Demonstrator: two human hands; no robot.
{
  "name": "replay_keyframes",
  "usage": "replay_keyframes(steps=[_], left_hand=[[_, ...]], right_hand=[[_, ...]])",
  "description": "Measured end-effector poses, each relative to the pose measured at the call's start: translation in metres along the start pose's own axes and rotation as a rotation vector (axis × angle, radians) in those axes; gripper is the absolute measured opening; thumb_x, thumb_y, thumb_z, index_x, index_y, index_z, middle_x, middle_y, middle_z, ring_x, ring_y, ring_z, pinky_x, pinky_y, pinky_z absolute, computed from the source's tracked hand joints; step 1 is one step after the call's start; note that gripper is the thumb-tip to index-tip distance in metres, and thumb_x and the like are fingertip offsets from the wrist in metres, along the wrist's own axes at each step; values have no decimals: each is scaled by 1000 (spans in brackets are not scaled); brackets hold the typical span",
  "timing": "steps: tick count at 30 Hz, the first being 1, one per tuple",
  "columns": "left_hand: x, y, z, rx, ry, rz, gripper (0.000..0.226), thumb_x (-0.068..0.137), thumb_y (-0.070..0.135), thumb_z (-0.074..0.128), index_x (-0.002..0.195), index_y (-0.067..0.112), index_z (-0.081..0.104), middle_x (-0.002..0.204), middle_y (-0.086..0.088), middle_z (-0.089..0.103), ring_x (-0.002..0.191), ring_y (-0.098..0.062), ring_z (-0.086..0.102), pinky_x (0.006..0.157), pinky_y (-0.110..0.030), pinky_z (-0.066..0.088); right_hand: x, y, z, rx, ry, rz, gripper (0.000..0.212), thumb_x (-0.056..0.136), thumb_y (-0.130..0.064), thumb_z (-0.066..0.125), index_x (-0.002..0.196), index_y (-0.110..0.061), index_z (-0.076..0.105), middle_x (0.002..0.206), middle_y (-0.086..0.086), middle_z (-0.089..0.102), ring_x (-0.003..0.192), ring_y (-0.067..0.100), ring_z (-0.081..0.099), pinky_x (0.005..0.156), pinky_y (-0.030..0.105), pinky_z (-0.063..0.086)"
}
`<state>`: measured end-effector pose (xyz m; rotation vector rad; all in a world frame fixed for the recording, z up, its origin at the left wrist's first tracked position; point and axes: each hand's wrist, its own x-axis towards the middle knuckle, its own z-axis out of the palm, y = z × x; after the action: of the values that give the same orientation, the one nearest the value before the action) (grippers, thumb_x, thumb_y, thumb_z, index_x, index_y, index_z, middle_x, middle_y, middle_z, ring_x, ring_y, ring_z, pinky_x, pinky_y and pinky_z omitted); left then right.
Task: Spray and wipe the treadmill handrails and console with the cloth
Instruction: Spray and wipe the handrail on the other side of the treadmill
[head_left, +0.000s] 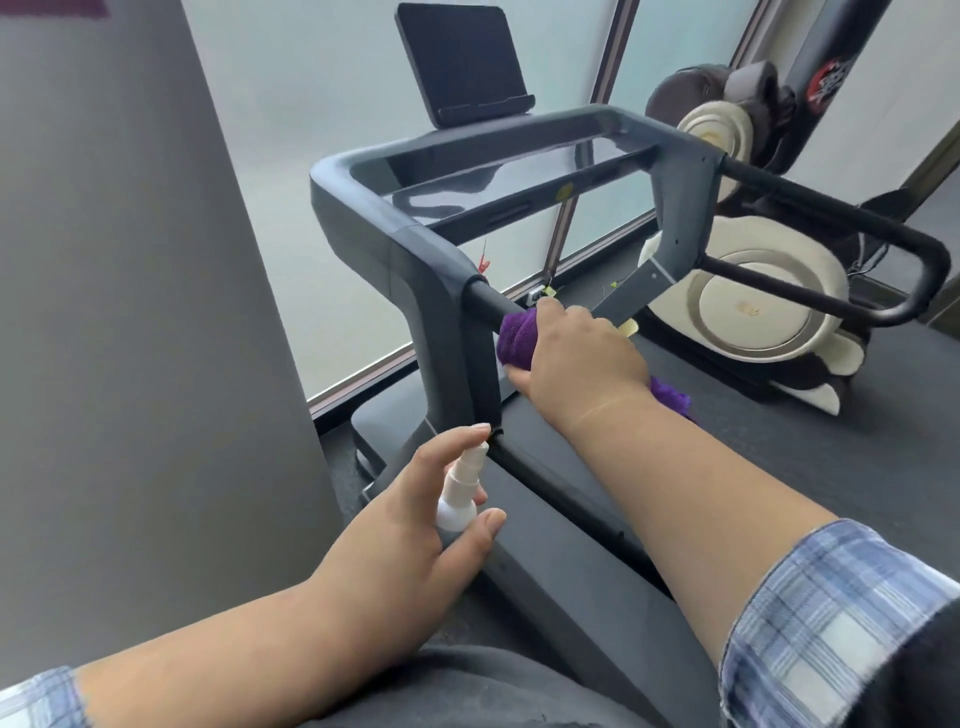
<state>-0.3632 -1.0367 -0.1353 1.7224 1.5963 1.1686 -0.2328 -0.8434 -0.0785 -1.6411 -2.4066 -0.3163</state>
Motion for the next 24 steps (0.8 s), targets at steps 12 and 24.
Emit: replay_keyframes(steps=[12,24], left_hand=[[-8,-34,-45,5,21,-29,58,82,63,52,133,72,25,108,26,59,88,-6,63,78,-26,49],[-16,-11,-21,35,-15,-11,58,83,64,52,132,74,23,111,30,57,87,-2,63,74,-19,46]], right_hand=[[61,-64,21,-68,31,-200,87,89,-56,63,153,-24,14,162,12,10,126,35,41,93,48,47],[60,-37,-1,83,-190,76,64,79,-58,69,124,-18,47,116,8,59,106,35,60,69,38,40]])
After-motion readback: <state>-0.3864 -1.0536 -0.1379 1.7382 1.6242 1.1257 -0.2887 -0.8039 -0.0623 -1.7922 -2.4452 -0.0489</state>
